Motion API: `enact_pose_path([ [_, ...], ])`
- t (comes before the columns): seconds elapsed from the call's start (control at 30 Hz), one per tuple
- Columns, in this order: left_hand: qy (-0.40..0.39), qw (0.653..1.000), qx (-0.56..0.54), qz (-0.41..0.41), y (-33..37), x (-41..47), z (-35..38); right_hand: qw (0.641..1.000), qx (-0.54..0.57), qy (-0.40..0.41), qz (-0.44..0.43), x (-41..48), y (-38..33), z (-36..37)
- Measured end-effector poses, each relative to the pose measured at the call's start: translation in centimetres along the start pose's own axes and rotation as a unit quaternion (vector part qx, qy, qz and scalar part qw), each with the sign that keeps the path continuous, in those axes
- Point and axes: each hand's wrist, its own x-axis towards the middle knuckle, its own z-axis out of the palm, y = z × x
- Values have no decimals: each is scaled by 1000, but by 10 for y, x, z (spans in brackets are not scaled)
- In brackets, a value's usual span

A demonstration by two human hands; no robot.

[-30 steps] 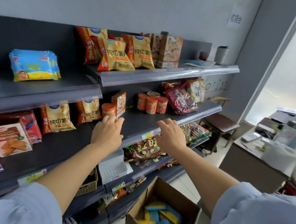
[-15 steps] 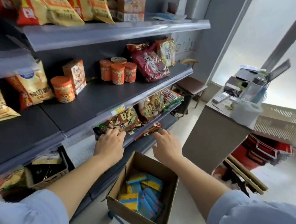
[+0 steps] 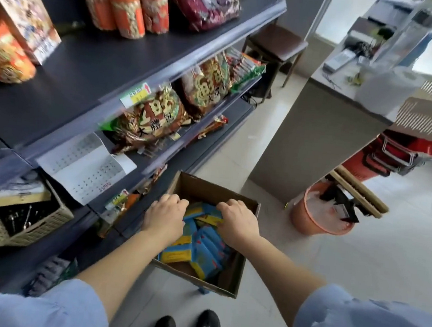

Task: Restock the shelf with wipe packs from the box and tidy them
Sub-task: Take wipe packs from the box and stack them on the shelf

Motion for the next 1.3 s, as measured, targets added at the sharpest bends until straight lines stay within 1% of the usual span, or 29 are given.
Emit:
enact_pose_path([
  [0.2,-71,997,10,7,7,32,68,997,-8,-74,13,25,27,69],
  [0.3,-118,993,18,19,9,48,104,993,-14,-116,26,38,38,104],
  [0.43,-184,981,34,51,9,68,146,983,-28,-176,45,55,49,140],
  [0.53,-212,972,60,83,7,79,171,976,-52,-207,51,67,52,161],
  [0.7,-213,965,101,114,6,89,188,963,-98,-244,50,82,49,182],
  [1.03,-160,964,157,144,5,93,193,965,-101,-239,49,88,48,196],
  [1.2,-158,961,138,180,-1,89,189,968,-61,-235,64,87,48,191],
  [1.23,-163,962,122,180,-3,87,187,968,-47,-235,71,88,49,187],
  [1.3,-181,969,68,151,-5,82,181,971,-21,-224,80,89,51,179],
])
